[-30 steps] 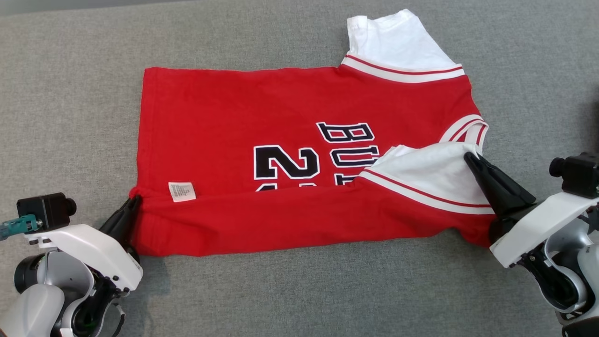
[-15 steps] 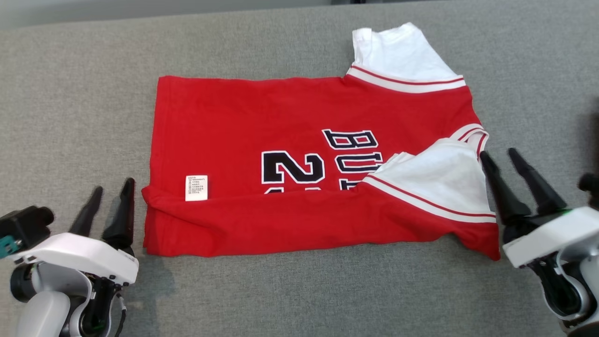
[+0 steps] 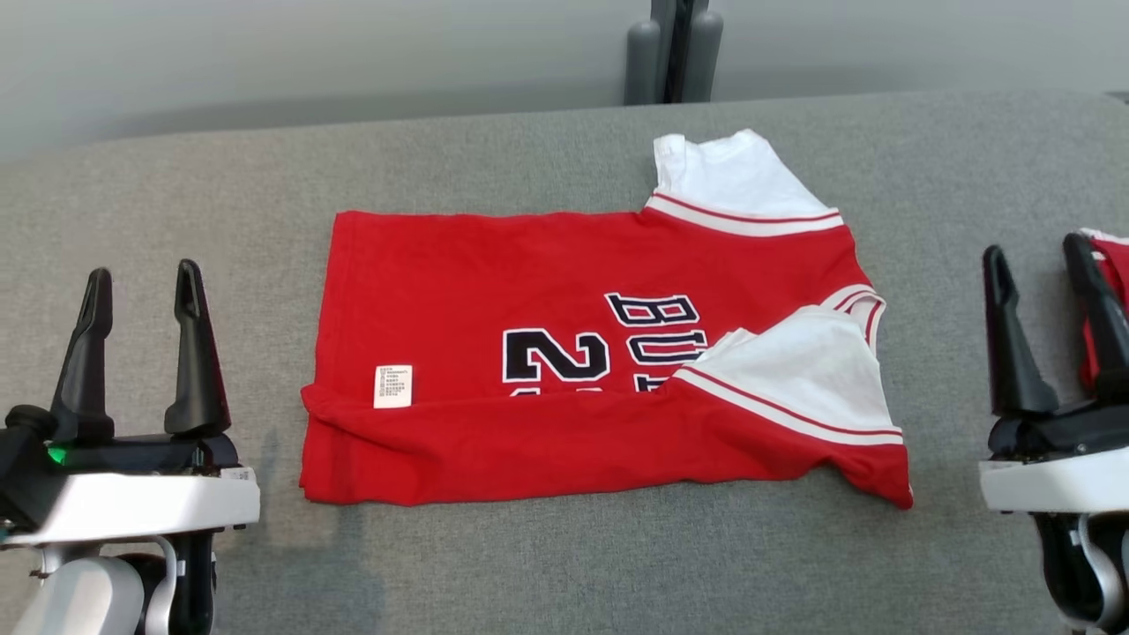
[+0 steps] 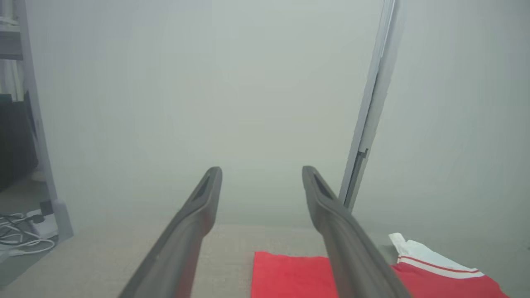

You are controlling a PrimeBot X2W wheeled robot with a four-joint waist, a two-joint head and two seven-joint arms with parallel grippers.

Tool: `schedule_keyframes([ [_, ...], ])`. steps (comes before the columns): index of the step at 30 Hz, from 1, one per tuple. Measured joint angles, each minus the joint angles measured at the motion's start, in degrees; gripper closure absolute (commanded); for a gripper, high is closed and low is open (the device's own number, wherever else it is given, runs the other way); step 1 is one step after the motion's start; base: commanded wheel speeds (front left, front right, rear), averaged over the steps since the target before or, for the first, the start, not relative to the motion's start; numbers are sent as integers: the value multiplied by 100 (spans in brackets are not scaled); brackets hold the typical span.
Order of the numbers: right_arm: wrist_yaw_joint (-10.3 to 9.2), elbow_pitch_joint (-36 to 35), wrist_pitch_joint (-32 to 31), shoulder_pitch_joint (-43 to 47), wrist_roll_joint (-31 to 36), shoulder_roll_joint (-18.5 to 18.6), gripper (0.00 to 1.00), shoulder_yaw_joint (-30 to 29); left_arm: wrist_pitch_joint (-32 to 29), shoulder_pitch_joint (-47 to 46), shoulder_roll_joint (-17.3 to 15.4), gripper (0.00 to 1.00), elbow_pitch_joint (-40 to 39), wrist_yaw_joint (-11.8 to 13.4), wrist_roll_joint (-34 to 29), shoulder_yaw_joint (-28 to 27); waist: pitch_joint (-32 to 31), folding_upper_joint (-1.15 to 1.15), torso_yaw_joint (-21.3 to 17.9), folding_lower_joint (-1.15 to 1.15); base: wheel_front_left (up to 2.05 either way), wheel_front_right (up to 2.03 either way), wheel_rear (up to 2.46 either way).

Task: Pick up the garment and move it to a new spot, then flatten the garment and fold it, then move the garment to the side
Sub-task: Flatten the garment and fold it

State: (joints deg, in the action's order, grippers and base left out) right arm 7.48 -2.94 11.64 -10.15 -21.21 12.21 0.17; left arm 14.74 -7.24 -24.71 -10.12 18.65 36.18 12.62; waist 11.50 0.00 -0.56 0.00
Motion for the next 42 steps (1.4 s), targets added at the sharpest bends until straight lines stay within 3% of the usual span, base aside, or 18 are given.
schedule_keyframes([
  [9, 1, -238, -512, 642, 515, -349, 0, -86, -120, 342, -185, 0, 157, 107, -697, 493, -304, 0, 77, 0, 0, 0, 0],
  [26, 1, -219, -720, 710, 510, -396, 0, -144, -369, 104, -233, 0, 504, -31, -730, 732, -232, 0, 122, 0, 0, 0, 0],
  [37, 1, 784, -1116, 850, 559, -390, 0, 11, -1104, 260, 38, 0, 1511, -403, -2, 1029, 142, 0, 109, 0, 0, 0, 0],
  [42, 1, 1239, -1114, 771, 444, -422, 0, 201, -1154, 206, 92, 0, 2142, -740, 294, 1027, 329, 0, 83, 0, 0, 0, 0],
])
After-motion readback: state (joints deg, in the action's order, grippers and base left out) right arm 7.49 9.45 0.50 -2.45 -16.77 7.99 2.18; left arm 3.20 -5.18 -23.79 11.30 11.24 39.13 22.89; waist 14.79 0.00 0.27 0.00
